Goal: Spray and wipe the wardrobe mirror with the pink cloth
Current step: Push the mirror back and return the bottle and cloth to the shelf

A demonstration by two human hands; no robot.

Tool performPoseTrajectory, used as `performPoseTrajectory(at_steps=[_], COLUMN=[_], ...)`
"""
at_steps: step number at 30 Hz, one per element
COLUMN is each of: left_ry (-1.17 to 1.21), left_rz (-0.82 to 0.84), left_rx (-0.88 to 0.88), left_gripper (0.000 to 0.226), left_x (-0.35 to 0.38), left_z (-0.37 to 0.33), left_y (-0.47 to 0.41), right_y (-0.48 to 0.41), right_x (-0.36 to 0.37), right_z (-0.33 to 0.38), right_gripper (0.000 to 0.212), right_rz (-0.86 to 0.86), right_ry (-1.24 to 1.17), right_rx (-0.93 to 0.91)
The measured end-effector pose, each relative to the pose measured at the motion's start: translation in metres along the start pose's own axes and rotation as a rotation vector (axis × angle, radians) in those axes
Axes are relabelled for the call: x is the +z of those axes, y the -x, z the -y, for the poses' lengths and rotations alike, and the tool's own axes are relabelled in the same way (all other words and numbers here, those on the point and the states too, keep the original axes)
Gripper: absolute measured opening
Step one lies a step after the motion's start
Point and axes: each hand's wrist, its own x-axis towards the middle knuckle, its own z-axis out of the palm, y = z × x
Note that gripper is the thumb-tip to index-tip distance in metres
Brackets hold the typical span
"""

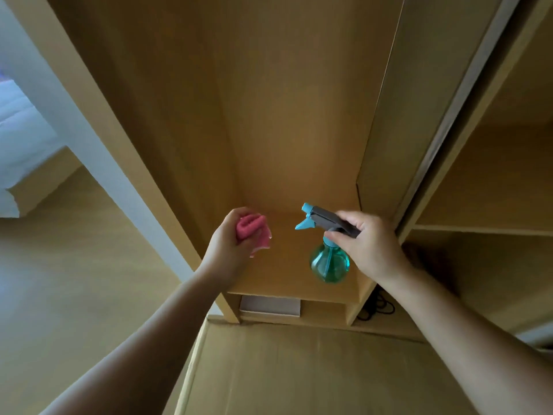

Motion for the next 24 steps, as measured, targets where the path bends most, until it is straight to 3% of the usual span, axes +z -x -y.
performPoseTrajectory(at_steps=[10,24], left_ry=[-0.006,-0.124], left_rz=[0.172,0.157], left_rx=[-0.020,-0.113], left_gripper=[0.041,0.028], left_x=[-0.021,0.065], left_z=[0.125,0.359], left_y=[-0.037,0.003], right_y=[0.029,0.106], right_x=[0.112,0.252], right_z=[-0.042,-0.240], right_gripper=[0.009,0.007], right_rz=[-0.100,-0.049], right_ry=[0.101,0.047], right_rx=[0.159,0.259])
